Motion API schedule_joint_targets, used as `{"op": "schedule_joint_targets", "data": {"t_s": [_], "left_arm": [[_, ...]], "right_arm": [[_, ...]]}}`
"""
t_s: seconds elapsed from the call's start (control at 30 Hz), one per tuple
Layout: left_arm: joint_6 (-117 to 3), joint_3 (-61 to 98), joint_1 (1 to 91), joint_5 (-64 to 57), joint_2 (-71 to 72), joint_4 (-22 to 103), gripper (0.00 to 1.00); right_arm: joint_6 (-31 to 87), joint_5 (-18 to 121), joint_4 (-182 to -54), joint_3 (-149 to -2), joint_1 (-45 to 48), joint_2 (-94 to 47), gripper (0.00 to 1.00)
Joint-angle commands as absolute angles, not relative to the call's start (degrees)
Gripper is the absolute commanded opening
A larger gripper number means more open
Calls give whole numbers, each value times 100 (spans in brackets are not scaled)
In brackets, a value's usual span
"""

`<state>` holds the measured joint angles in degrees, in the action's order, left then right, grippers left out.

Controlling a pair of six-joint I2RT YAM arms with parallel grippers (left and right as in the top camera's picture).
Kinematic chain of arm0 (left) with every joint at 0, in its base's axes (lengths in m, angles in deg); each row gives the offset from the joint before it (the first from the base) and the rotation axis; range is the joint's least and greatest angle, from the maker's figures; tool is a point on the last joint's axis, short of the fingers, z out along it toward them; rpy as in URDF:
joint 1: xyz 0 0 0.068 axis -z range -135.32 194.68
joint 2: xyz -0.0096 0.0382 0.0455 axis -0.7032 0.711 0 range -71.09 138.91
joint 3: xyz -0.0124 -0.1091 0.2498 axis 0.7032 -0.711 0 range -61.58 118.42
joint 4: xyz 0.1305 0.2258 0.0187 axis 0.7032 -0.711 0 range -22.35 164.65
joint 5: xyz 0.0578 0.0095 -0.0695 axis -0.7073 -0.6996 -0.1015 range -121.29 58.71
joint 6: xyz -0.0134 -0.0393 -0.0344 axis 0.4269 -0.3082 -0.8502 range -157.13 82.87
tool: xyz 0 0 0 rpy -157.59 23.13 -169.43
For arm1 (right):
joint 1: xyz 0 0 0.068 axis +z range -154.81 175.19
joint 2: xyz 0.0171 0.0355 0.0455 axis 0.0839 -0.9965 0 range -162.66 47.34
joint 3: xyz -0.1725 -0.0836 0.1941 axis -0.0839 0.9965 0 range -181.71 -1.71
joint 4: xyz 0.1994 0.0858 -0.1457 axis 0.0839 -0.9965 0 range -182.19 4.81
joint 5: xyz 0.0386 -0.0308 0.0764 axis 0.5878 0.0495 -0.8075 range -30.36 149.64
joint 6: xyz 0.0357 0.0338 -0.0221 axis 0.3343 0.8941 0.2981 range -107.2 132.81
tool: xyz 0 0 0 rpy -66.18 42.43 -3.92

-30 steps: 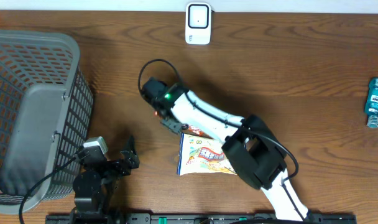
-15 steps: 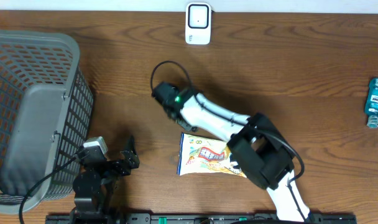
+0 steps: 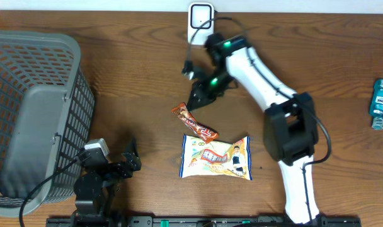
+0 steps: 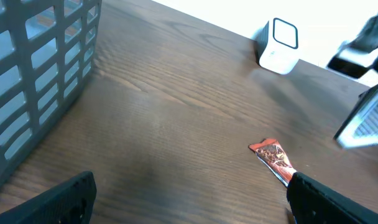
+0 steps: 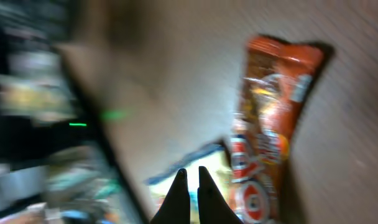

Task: Scan the item barcode

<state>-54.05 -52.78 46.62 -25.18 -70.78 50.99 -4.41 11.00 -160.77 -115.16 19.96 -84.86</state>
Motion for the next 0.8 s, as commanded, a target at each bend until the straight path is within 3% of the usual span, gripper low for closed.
{"op": "schedule_joint_targets", "data": {"t_s": [0.0, 0.03, 0.1, 0.13, 0.27, 0.37, 0.47, 0.6, 0.77], "left_arm": [[-5460, -5311, 4642, -2461, -7089, 5106, 98], [-5462, -5311, 4642, -2461, -7089, 5106, 98], [-5462, -5311, 4642, -2461, -7089, 5106, 98], [-5462, -5311, 4642, -2461, -7089, 5106, 98], [-5460, -5311, 4642, -2461, -7089, 5106, 98], [-5462, -5311, 4642, -2461, -7089, 5106, 98], [-5462, -5311, 4642, -2461, -7089, 5106, 98], [-5460, -5311, 4642, -2461, -7089, 5106, 98], [-5462, -5311, 4642, -2461, -7089, 5106, 98]], "right_arm": [[-622, -94, -16046, -11459, 1830, -8521, 2], [-432, 280, -16092, -11454, 1832, -8521, 10], [-377, 940, -16284, -11457, 1924, -8506, 43], [-377, 1220, -16348, -11457, 1996, -8486, 55], [27, 2551, -16474, -11470, 2366, -8381, 76], [656, 3563, -16509, -11474, 2606, -8257, 99], [1402, 4201, -16466, -11476, 2886, -8145, 99], [1461, 4678, -16378, -11474, 3240, -8132, 99], [2274, 6997, -16009, -11474, 3817, -8132, 99]]}}
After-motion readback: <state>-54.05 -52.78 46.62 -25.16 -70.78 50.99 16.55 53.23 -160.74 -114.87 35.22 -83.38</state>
